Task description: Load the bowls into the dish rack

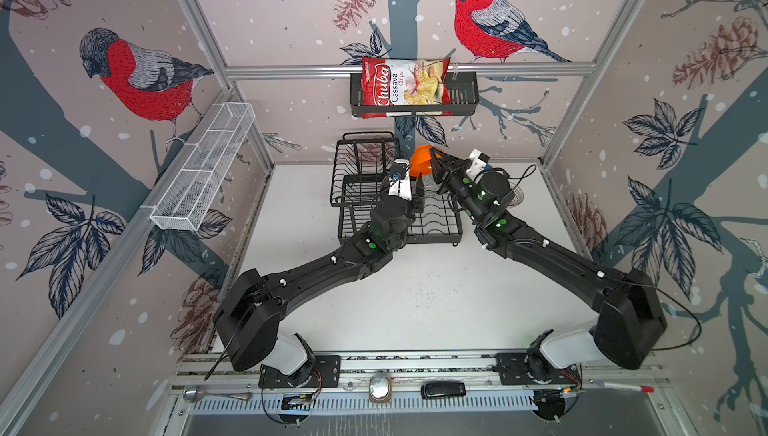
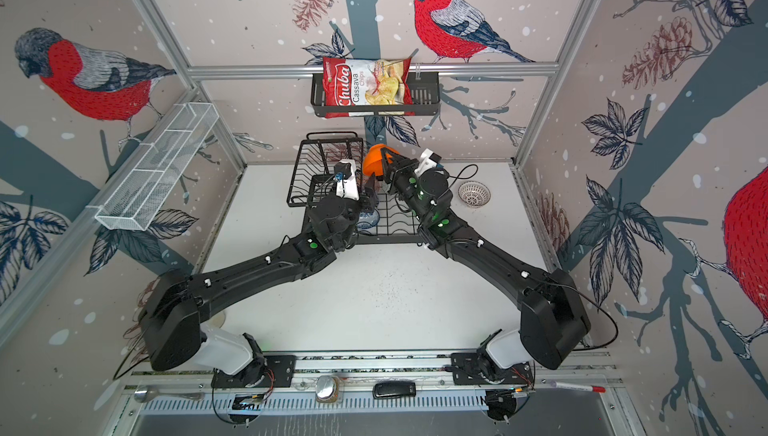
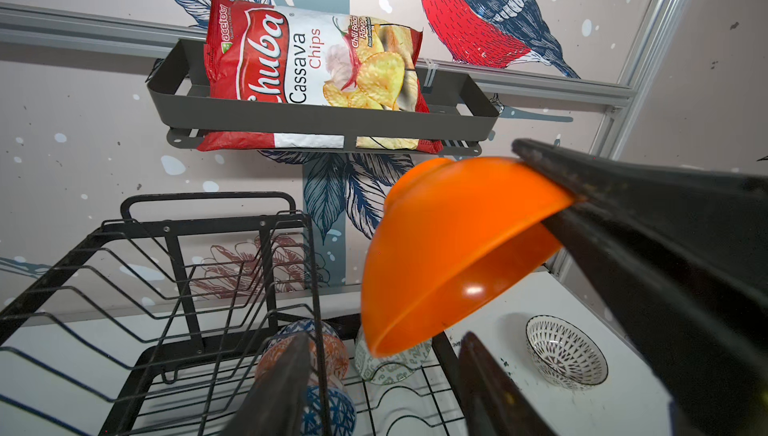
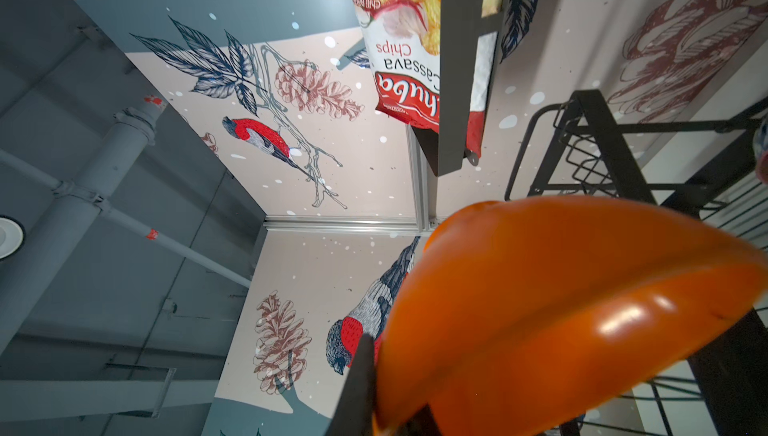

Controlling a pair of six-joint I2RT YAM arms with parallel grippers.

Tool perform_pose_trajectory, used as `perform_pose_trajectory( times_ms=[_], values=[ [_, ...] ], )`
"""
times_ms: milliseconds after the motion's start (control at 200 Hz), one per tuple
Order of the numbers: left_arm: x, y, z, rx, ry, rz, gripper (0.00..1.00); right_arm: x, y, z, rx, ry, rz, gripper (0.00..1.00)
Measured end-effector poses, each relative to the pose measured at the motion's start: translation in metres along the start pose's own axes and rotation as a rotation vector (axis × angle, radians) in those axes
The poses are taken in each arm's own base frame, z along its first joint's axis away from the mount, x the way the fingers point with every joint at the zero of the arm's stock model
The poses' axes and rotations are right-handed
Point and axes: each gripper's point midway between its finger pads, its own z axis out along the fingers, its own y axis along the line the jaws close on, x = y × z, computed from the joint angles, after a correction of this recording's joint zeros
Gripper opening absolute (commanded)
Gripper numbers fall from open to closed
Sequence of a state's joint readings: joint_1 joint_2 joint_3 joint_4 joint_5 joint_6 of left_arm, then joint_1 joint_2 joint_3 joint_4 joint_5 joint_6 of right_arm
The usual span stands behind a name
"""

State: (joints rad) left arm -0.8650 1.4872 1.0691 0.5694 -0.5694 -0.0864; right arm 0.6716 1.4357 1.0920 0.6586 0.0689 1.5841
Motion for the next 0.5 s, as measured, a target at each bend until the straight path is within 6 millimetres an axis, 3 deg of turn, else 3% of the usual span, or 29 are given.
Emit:
perform_pose_trajectory(
  times_ms=[105, 350, 500],
  values=[
    [0.001, -0.005, -0.002, 0.036, 0.005, 0.013, 0.97, -0.011, 0.004, -0.006, -0.010, -0.027, -0.015, 0.00],
    [0.006, -0.017, 0.000, 0.095, 0.028, 0.053, 0.97, -0.047, 0.007, -0.021, -0.023, -0.101, -0.031, 0.00],
    [0.007, -0.017, 0.017, 0.097, 0.073, 0.080, 0.98, -0.067, 0.005, -0.031, -0.019, -0.145, -0.035, 0.00]
  ],
)
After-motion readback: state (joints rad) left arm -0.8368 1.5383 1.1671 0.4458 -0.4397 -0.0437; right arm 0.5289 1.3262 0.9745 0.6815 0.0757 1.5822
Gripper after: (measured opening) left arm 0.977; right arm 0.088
